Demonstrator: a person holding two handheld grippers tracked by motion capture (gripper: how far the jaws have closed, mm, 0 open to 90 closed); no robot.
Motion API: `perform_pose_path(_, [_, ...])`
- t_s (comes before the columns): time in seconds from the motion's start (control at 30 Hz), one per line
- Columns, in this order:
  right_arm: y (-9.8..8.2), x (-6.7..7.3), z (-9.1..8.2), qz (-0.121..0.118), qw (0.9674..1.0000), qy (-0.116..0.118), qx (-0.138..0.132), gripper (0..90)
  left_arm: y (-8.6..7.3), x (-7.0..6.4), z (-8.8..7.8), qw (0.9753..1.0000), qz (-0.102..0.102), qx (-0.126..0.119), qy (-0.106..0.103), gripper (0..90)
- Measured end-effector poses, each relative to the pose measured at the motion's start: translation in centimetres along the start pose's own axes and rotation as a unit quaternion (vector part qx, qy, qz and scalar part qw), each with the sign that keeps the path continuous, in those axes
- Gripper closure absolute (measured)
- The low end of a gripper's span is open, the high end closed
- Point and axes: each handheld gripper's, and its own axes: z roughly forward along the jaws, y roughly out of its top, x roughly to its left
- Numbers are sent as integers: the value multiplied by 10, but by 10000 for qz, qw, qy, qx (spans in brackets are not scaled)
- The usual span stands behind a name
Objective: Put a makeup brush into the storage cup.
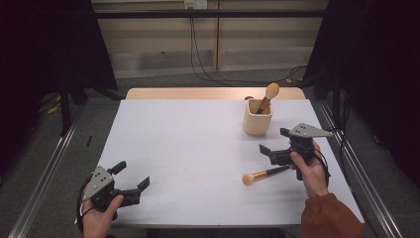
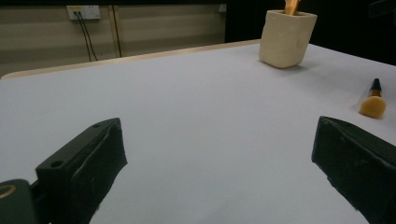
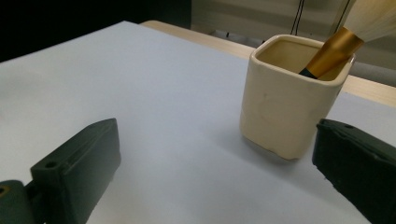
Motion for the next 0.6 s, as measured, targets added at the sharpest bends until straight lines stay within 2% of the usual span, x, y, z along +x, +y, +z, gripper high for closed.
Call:
perform_pose_path(0.13, [3, -2, 2, 4, 9998, 39, 216, 8, 0, 0, -1, 10000, 1, 0, 60, 26])
perform_pose_path(0.23, [4, -5, 3, -12, 9973, 181, 712, 17, 0, 0, 0, 10000, -32, -17, 66, 26])
perform_pose_path(0.27, [4, -5, 3, -33, 9968, 194, 778, 18, 0, 0, 0, 10000, -14, -1, 52, 26])
perform_pose_path(0.33, [4, -8, 4, -94, 9947, 278, 983, 15, 0, 0, 0, 10000, 4, 4, 55, 26])
perform_pose_path(0.4, [3, -10, 4, -50, 9932, 352, 1107, 19, 0, 0, 0, 10000, -3, 4, 61, 26])
perform_pose_path(0.5, [3, -14, 5, -25, 9892, 515, 1369, 21, 0, 0, 0, 10000, -6, 3, 51, 26])
perform_pose_path(0.6, [3, -16, 6, -40, 9842, 659, 1640, 77, 0, 0, 0, 10000, -64, -41, 34, 26])
